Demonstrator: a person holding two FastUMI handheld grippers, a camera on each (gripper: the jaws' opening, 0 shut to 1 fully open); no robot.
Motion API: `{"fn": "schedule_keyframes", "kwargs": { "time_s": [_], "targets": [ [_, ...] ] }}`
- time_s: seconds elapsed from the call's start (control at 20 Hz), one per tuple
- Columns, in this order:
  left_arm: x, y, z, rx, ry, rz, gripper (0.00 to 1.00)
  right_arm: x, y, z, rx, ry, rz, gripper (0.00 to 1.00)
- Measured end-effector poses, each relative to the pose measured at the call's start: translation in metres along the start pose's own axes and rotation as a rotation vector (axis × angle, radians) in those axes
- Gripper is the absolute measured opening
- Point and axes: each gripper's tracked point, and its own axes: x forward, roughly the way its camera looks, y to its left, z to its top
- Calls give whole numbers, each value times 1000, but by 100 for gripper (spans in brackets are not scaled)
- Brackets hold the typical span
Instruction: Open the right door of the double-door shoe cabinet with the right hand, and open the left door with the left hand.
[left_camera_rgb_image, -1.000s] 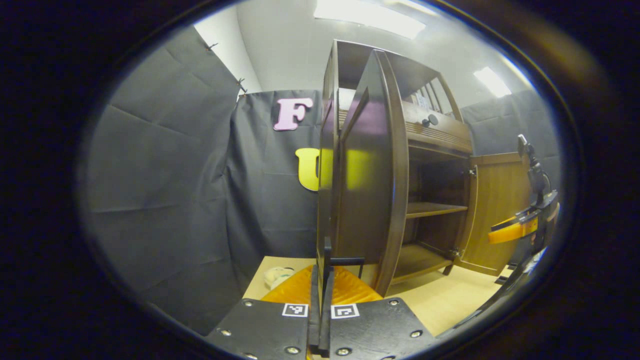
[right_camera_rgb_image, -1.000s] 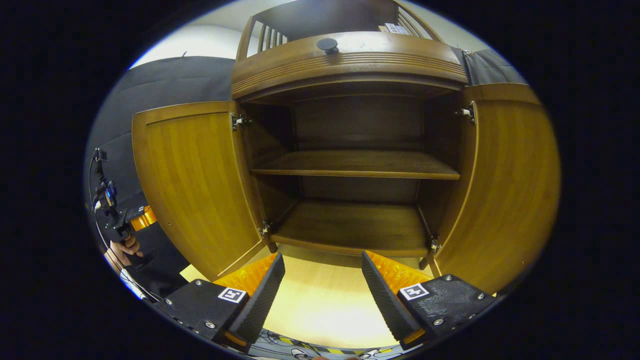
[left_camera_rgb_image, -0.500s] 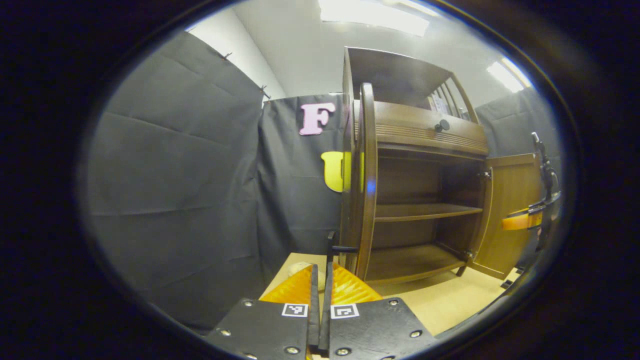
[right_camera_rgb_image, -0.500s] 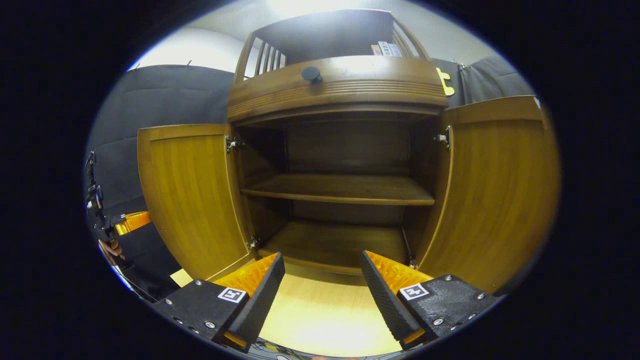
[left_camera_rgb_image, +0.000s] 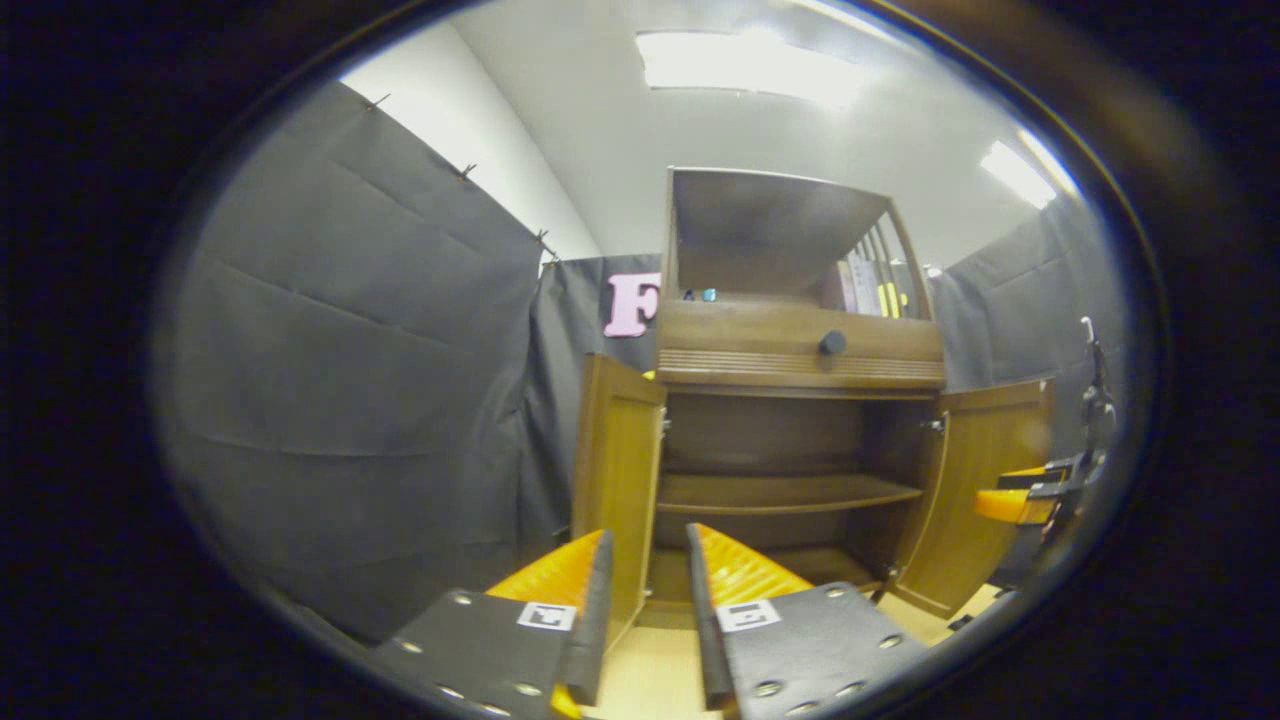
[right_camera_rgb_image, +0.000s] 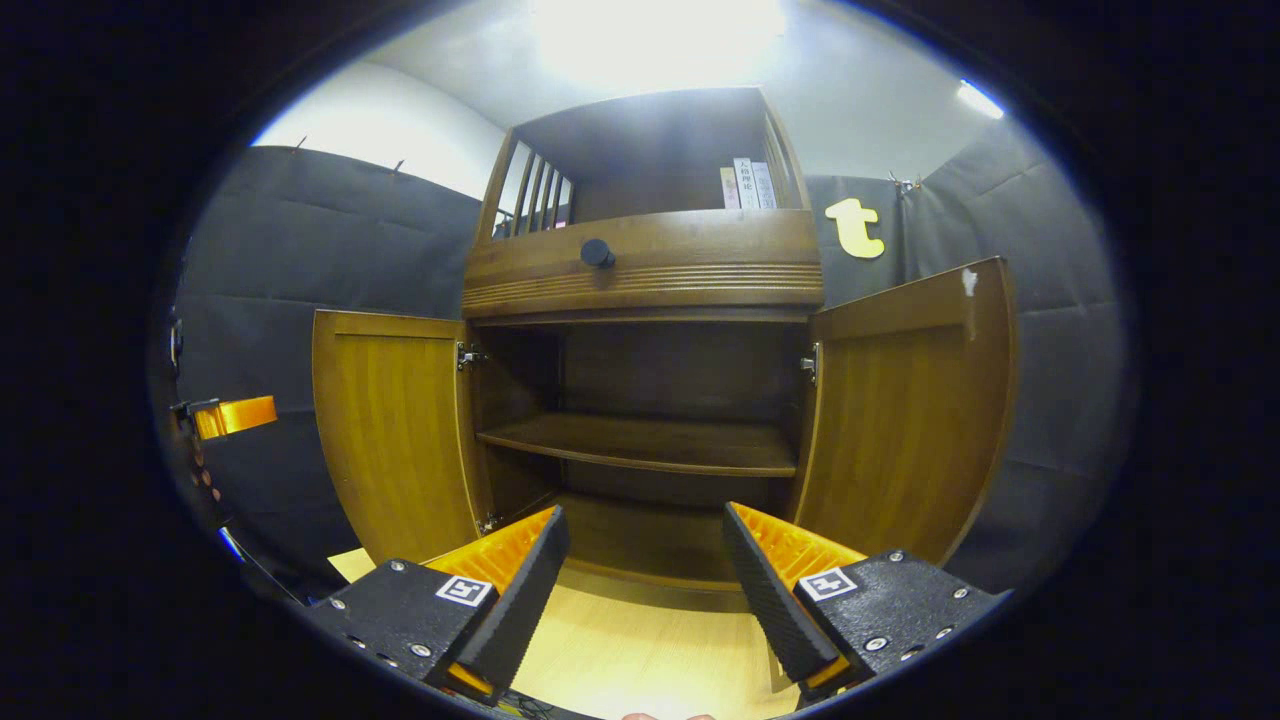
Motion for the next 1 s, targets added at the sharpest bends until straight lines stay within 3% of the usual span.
{"fn": "schedule_keyframes", "kwargs": {
  "time_s": [0.15,0.3,0.55,0.6,0.7,0.95,1.0],
  "targets": [
    [-7,-24,5,32,-18,33,67,-19,-21,3,21,-9,-13,92],
    [-14,-50,-3,-2,-18,52,100,-41,-44,3,33,-19,-44,92],
    [-19,-74,-23,-84,18,53,100,-74,-82,-7,41,-45,-110,91],
    [-20,-76,-26,-85,32,54,98,-80,-88,-10,45,-40,-119,95],
    [-20,-79,-23,-62,29,54,97,-85,-94,-15,53,-28,-127,91],
    [-22,-90,-20,-15,28,46,100,-90,-106,-20,74,-15,-144,91],
    [-23,-91,-21,2,30,51,100,-90,-105,-21,77,-15,-140,95]
  ]
}}
